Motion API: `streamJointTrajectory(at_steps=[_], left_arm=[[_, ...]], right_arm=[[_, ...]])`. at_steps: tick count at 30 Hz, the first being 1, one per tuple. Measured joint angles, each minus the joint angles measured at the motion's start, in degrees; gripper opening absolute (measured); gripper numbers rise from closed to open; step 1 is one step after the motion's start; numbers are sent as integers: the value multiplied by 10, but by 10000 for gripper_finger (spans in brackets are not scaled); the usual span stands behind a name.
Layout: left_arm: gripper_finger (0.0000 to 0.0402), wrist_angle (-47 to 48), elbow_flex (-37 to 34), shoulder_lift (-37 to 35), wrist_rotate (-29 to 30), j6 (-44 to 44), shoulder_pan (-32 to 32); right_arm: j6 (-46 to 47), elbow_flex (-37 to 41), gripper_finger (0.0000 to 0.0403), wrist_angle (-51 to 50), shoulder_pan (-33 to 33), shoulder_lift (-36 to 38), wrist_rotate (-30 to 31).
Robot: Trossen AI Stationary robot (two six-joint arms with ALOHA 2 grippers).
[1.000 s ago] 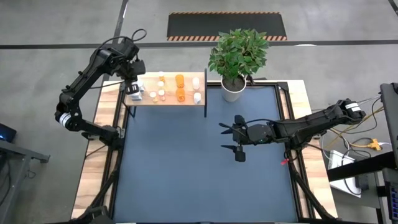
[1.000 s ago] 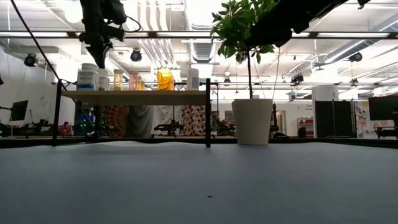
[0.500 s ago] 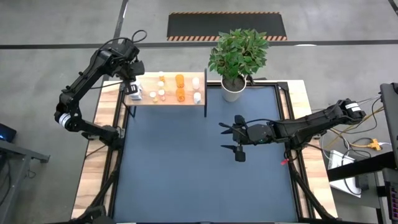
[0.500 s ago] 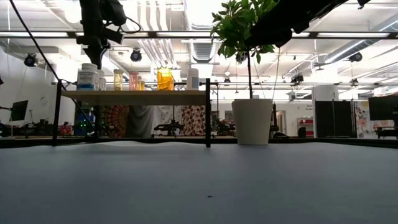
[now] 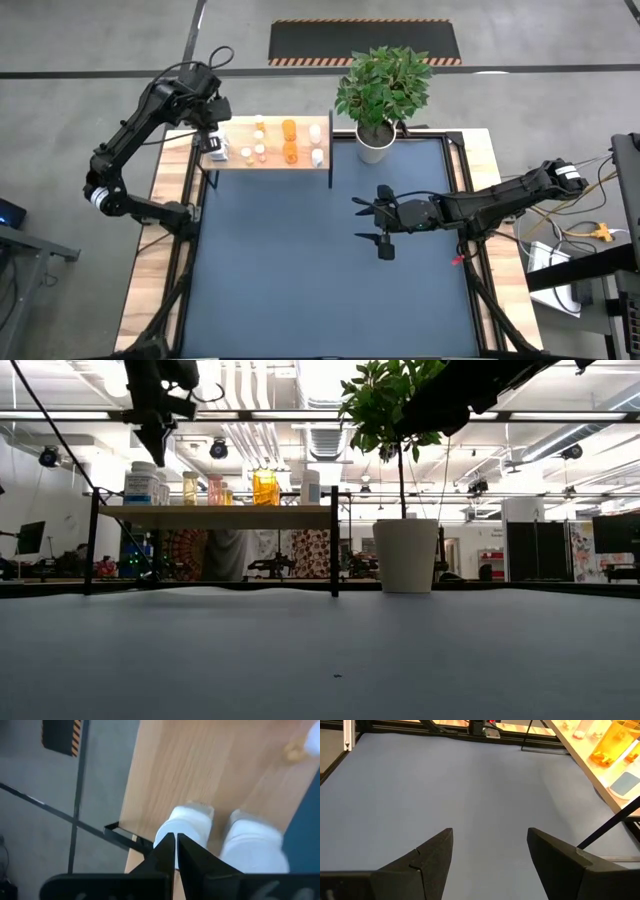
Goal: Pick and place medicine bottles onto shelf by color
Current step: Put the white pill bottle on the shelf
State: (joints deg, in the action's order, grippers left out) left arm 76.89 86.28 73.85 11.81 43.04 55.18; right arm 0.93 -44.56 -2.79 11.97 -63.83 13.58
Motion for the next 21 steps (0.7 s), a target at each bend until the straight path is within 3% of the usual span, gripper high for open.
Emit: streamJointTrajectory(at_steps=[4,11,21], left_arm=[[0,-4,0,-16,6,-21,-14],[0,-5,-22,-23,82,-38,-12],[0,-19,-70,-15,138,-37,-12]], right_arm=[[0,0,244,0,0,0,0],[1,0,244,0,0,0,0],[2,0,244,-3,0,0,0]])
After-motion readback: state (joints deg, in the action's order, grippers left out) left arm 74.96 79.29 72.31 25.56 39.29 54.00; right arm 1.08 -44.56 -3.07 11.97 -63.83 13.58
